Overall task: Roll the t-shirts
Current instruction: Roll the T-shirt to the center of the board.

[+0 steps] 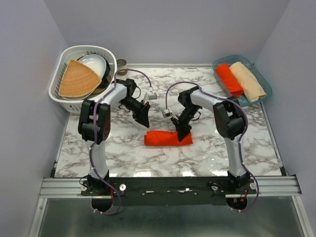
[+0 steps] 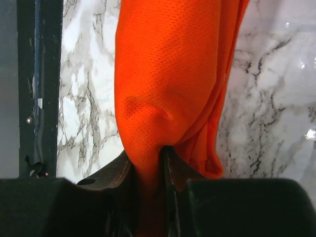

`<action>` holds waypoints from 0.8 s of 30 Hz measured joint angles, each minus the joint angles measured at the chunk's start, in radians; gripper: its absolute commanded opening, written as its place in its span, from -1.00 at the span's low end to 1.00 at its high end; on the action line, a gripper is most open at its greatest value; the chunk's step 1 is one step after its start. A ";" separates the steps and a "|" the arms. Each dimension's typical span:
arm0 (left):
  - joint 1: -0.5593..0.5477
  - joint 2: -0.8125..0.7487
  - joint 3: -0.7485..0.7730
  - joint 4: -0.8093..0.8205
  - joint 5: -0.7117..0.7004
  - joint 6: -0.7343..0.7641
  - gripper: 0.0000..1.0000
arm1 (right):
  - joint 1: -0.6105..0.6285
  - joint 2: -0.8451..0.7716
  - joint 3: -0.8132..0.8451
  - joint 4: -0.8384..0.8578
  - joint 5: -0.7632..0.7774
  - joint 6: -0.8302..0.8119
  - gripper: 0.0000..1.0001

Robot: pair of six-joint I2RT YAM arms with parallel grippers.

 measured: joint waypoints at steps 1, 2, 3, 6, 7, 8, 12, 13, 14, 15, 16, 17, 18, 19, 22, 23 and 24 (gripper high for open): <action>0.003 -0.043 -0.015 0.033 -0.042 -0.018 -0.07 | -0.003 0.014 0.018 -0.017 -0.002 0.002 -0.86; 0.003 -0.095 -0.034 0.072 -0.079 -0.028 -0.06 | -0.007 0.028 0.033 -0.028 -0.003 0.002 -0.85; -0.001 -0.152 -0.055 0.110 -0.118 -0.028 -0.04 | -0.009 0.044 0.051 -0.045 -0.005 0.003 -0.85; -0.053 -0.368 -0.163 0.247 -0.221 -0.011 0.00 | -0.013 0.069 0.078 -0.069 -0.009 0.019 -0.85; -0.069 -0.415 -0.196 0.283 -0.242 -0.002 0.05 | -0.014 0.075 0.084 -0.074 -0.010 0.023 -0.84; -0.109 -0.488 -0.254 0.342 -0.271 0.007 0.08 | -0.016 0.082 0.090 -0.080 -0.011 0.029 -0.84; -0.242 -0.604 -0.420 0.484 -0.353 0.025 0.11 | -0.026 0.116 0.106 -0.103 -0.033 0.070 -0.84; -0.276 -0.609 -0.453 0.513 -0.363 0.029 0.08 | -0.027 0.123 0.110 -0.108 -0.040 0.081 -0.84; -0.303 -0.608 -0.478 0.537 -0.373 0.028 0.06 | -0.030 0.130 0.115 -0.114 -0.046 0.092 -0.84; -0.320 -0.606 -0.499 0.554 -0.384 0.028 0.05 | -0.032 0.136 0.120 -0.117 -0.050 0.102 -0.83; -0.336 -0.602 -0.519 0.576 -0.391 0.026 0.03 | -0.033 0.142 0.125 -0.122 -0.052 0.110 -0.83; -0.344 -0.599 -0.533 0.596 -0.401 0.021 0.02 | -0.035 0.151 0.134 -0.128 -0.054 0.126 -0.83; -0.350 -0.593 -0.540 0.611 -0.407 0.016 0.01 | -0.035 0.156 0.139 -0.132 -0.055 0.134 -0.83; -0.354 -0.585 -0.547 0.632 -0.415 0.009 -0.01 | -0.036 0.159 0.143 -0.135 -0.055 0.140 -0.83; -0.355 -0.552 -0.551 0.695 -0.426 -0.014 -0.04 | -0.038 0.165 0.146 -0.138 -0.058 0.158 -0.83; -0.355 -0.539 -0.551 0.709 -0.427 -0.018 -0.05 | -0.038 0.166 0.147 -0.138 -0.058 0.161 -0.83; -0.355 -0.522 -0.551 0.723 -0.428 -0.024 -0.06 | -0.038 0.167 0.148 -0.140 -0.058 0.166 -0.83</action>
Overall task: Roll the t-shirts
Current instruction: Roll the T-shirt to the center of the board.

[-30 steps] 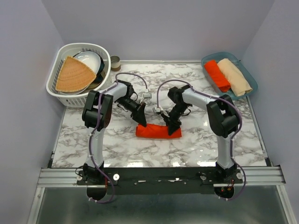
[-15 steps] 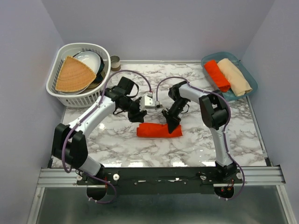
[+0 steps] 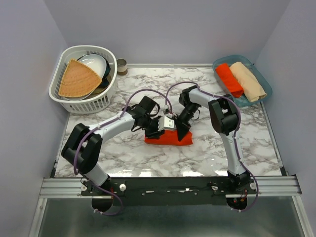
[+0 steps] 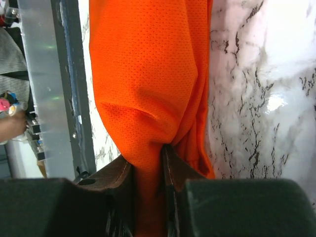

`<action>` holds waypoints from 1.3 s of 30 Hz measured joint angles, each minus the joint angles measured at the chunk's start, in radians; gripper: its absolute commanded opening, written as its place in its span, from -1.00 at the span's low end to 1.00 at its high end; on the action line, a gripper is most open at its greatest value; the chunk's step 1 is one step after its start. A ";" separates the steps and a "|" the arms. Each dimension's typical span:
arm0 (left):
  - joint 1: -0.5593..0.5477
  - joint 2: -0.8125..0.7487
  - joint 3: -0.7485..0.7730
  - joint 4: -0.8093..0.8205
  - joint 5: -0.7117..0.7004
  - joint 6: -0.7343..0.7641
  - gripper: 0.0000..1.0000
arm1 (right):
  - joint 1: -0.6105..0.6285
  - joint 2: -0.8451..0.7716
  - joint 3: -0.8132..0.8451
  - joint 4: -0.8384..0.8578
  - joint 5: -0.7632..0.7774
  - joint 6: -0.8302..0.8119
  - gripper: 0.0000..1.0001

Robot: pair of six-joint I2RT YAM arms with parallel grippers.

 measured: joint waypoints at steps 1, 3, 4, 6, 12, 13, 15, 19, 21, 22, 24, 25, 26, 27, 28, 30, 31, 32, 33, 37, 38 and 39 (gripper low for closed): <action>0.000 0.021 0.003 0.009 -0.001 -0.007 -0.09 | 0.000 0.004 0.004 -0.002 0.000 0.008 -0.83; 0.000 0.064 0.008 0.026 -0.002 -0.022 -0.09 | 0.000 0.013 0.016 -0.009 0.000 0.024 -0.81; -0.001 0.083 0.010 0.027 -0.004 -0.027 -0.09 | 0.000 0.016 0.018 -0.011 0.000 0.030 -0.81; -0.001 0.116 0.018 0.030 -0.020 -0.041 -0.12 | 0.000 0.022 0.024 -0.014 0.000 0.045 -0.78; -0.007 0.169 0.064 0.026 -0.093 -0.106 -0.16 | -0.010 0.025 0.025 -0.013 -0.002 0.090 -0.32; -0.007 0.171 0.065 0.025 -0.095 -0.111 -0.17 | -0.013 0.026 0.025 -0.012 -0.002 0.097 -0.09; -0.005 0.175 0.071 0.021 -0.095 -0.122 -0.17 | -0.019 0.024 0.020 -0.008 -0.004 0.115 0.99; 0.002 0.199 0.096 0.010 -0.078 -0.151 -0.17 | -0.063 -0.076 -0.105 0.012 -0.055 0.169 1.00; 0.004 0.208 0.105 0.011 -0.067 -0.162 -0.17 | -0.100 -0.172 -0.180 0.076 -0.016 0.172 1.00; 0.007 0.214 0.108 0.008 -0.062 -0.169 -0.17 | -0.138 -0.237 -0.226 0.136 0.018 0.188 1.00; 0.013 0.224 0.119 -0.001 -0.050 -0.180 -0.18 | -0.204 -0.333 -0.303 0.219 0.071 0.219 1.00; 0.016 0.230 0.126 -0.008 -0.044 -0.185 -0.18 | -0.244 -0.397 -0.347 0.279 0.093 0.238 1.00; 0.018 0.238 0.135 -0.017 -0.038 -0.191 -0.18 | -0.275 -0.452 -0.386 0.336 0.127 0.256 1.00; 0.018 0.247 0.144 -0.024 -0.034 -0.195 -0.18 | -0.303 -0.517 -0.428 0.391 0.152 0.264 1.00; 0.018 0.253 0.150 -0.031 -0.029 -0.197 -0.19 | -0.314 -0.562 -0.456 0.434 0.168 0.270 1.00; 0.024 0.273 0.177 -0.054 -0.014 -0.213 -0.19 | -0.306 -0.689 -0.543 0.554 0.197 0.274 1.00; 0.027 0.289 0.193 -0.067 -0.005 -0.220 -0.20 | -0.272 -0.798 -0.612 0.628 0.215 0.271 1.00; 0.031 0.299 0.206 -0.079 0.004 -0.229 -0.21 | -0.245 -0.865 -0.660 0.685 0.227 0.264 1.00; 0.036 0.316 0.226 -0.095 0.019 -0.240 -0.21 | -0.170 -0.975 -0.725 0.748 0.249 0.249 1.00; 0.050 0.367 0.283 -0.144 0.056 -0.270 -0.21 | 0.072 -1.180 -0.888 0.948 0.296 0.187 1.00; 0.052 0.374 0.292 -0.154 0.064 -0.276 -0.21 | 0.126 -1.208 -0.928 0.986 0.310 0.171 1.00; 0.052 0.379 0.298 -0.161 0.069 -0.278 -0.21 | 0.161 -1.221 -0.959 1.017 0.328 0.160 1.00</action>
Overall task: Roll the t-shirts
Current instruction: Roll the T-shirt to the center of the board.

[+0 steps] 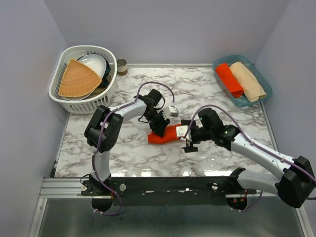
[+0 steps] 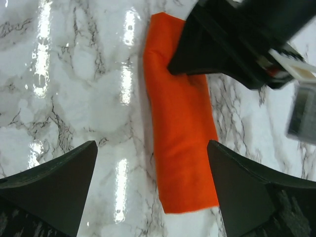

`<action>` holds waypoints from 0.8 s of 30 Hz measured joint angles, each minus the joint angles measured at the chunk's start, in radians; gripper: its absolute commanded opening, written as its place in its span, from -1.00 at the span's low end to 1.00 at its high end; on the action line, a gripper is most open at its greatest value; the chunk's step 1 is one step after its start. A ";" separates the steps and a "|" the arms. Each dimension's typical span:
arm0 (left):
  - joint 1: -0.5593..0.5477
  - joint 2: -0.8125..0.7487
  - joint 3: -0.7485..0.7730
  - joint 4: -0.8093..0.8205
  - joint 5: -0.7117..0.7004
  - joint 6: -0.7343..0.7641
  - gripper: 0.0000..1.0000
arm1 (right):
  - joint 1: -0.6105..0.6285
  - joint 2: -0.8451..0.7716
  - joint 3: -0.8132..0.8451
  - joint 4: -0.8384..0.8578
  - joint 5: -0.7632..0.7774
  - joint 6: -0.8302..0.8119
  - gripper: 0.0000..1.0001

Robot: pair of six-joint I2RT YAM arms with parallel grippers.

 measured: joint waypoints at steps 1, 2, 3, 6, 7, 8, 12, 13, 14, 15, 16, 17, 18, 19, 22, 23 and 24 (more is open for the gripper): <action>0.001 0.007 0.008 -0.010 0.005 -0.001 -0.21 | 0.027 -0.004 -0.024 0.024 0.013 -0.007 1.00; 0.001 0.012 0.016 -0.020 0.008 -0.002 -0.21 | 0.072 0.000 -0.064 0.064 0.042 -0.021 1.00; 0.001 0.023 0.030 -0.035 0.014 -0.002 -0.21 | 0.097 0.008 -0.083 0.079 0.056 -0.029 1.00; 0.010 0.059 0.070 -0.077 0.047 -0.002 -0.21 | 0.133 0.035 -0.124 0.139 0.092 -0.055 1.00; 0.016 0.071 0.082 -0.089 0.061 -0.002 -0.22 | 0.142 0.048 -0.139 0.169 0.105 -0.066 1.00; 0.022 0.081 0.090 -0.098 0.074 -0.002 -0.22 | 0.146 0.061 -0.148 0.191 0.114 -0.074 1.00; 0.029 0.098 0.109 -0.125 0.095 0.008 -0.22 | 0.155 0.130 -0.169 0.282 0.156 -0.116 1.00; 0.030 0.104 0.115 -0.135 0.100 0.011 -0.23 | 0.155 0.147 -0.169 0.299 0.162 -0.122 1.00; 0.031 0.114 0.126 -0.150 0.109 0.018 -0.23 | 0.155 0.161 -0.169 0.314 0.167 -0.128 1.00; 0.032 0.123 0.137 -0.163 0.118 0.022 -0.23 | 0.155 0.185 -0.169 0.333 0.179 -0.137 1.00; 0.035 0.134 0.146 -0.175 0.128 0.028 -0.23 | 0.155 0.206 -0.169 0.349 0.184 -0.143 1.00; 0.038 0.145 0.157 -0.189 0.138 0.035 -0.23 | 0.155 0.221 -0.169 0.358 0.191 -0.148 1.00; 0.043 0.154 0.167 -0.200 0.148 0.041 -0.23 | 0.155 0.245 -0.169 0.373 0.198 -0.154 1.00; 0.047 0.161 0.173 -0.209 0.156 0.046 -0.23 | 0.155 0.263 -0.169 0.387 0.207 -0.162 1.00; 0.058 0.188 0.201 -0.247 0.177 0.066 -0.23 | 0.155 0.317 -0.144 0.418 0.232 -0.179 1.00; 0.061 0.197 0.213 -0.261 0.183 0.072 -0.23 | 0.155 0.337 -0.128 0.427 0.236 -0.180 1.00; 0.064 0.206 0.223 -0.275 0.190 0.078 -0.23 | 0.155 0.355 -0.114 0.436 0.244 -0.182 0.99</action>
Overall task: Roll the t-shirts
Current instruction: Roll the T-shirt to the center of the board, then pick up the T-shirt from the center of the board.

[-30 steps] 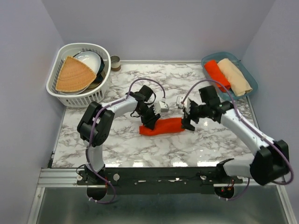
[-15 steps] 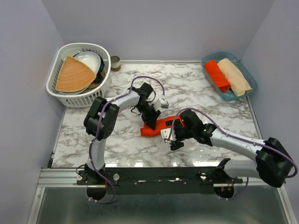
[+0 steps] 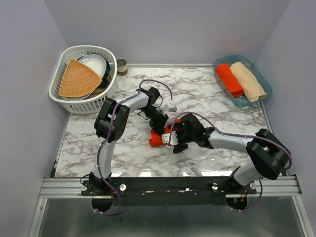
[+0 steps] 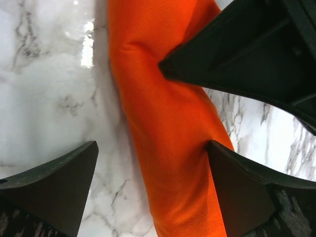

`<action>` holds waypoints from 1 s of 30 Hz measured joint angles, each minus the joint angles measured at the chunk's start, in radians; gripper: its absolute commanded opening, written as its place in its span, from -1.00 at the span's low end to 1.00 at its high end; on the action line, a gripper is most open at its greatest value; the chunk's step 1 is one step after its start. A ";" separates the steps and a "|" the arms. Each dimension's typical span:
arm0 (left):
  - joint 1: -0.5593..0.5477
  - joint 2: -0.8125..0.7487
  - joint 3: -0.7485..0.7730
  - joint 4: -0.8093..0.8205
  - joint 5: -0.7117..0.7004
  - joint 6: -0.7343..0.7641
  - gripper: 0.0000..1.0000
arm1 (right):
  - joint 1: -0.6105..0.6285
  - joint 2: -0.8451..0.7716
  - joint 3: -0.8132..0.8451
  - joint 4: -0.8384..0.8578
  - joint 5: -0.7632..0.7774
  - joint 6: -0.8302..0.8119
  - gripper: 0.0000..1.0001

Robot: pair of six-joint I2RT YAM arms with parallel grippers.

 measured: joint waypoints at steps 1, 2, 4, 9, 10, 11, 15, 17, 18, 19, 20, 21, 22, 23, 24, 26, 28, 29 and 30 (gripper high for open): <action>0.006 0.015 0.015 -0.021 0.013 0.011 -0.23 | 0.000 0.012 0.008 0.008 0.003 -0.003 0.97; 0.011 0.024 0.026 -0.040 0.021 0.022 -0.23 | 0.000 0.024 0.015 0.018 0.006 -0.011 0.94; 0.020 0.050 0.053 -0.084 0.039 0.045 -0.23 | 0.000 0.043 0.029 0.027 0.009 -0.019 0.76; 0.039 0.103 0.111 -0.178 0.072 0.097 -0.24 | 0.000 0.102 0.078 0.029 0.012 -0.051 0.49; 0.042 0.111 0.118 -0.193 0.077 0.105 -0.24 | 0.000 0.109 0.082 0.027 0.014 -0.063 0.51; 0.045 0.119 0.126 -0.210 0.081 0.116 -0.24 | 0.000 0.115 0.083 0.030 0.013 -0.075 0.54; 0.054 0.137 0.142 -0.264 0.086 0.149 -0.24 | 0.000 0.111 0.070 0.058 0.012 -0.128 0.68; 0.056 0.148 0.152 -0.294 0.086 0.169 -0.24 | 0.000 0.105 0.053 0.083 0.008 -0.164 0.67; 0.058 0.156 0.158 -0.310 0.089 0.179 -0.24 | 0.000 0.104 0.050 0.087 0.006 -0.174 0.66; 0.059 0.158 0.160 -0.325 0.093 0.191 -0.24 | 0.000 0.104 0.048 0.092 0.004 -0.190 0.64; 0.061 0.168 0.168 -0.336 0.095 0.199 -0.24 | 0.000 0.104 0.048 0.094 0.002 -0.205 0.62; 0.063 0.176 0.177 -0.352 0.097 0.212 -0.24 | 0.000 0.105 0.045 0.099 -0.004 -0.226 0.56; 0.064 0.188 0.191 -0.370 0.103 0.229 -0.25 | 0.001 0.105 0.043 0.103 -0.007 -0.240 0.53; 0.065 0.199 0.203 -0.384 0.106 0.241 -0.25 | 0.001 0.106 0.039 0.108 -0.012 -0.261 0.51; 0.067 0.206 0.211 -0.395 0.110 0.251 -0.25 | 0.001 0.108 0.037 0.109 -0.016 -0.277 0.48; 0.071 0.223 0.228 -0.418 0.118 0.269 -0.25 | 0.001 0.112 0.028 0.120 -0.031 -0.332 0.45; 0.072 0.229 0.234 -0.428 0.124 0.278 -0.25 | 0.001 0.113 0.021 0.128 -0.043 -0.370 0.40; 0.076 0.234 0.238 -0.433 0.127 0.283 -0.25 | 0.001 0.113 0.014 0.134 -0.055 -0.400 0.38; 0.076 0.235 0.238 -0.437 0.129 0.286 -0.25 | 0.001 0.113 0.011 0.135 -0.061 -0.415 0.34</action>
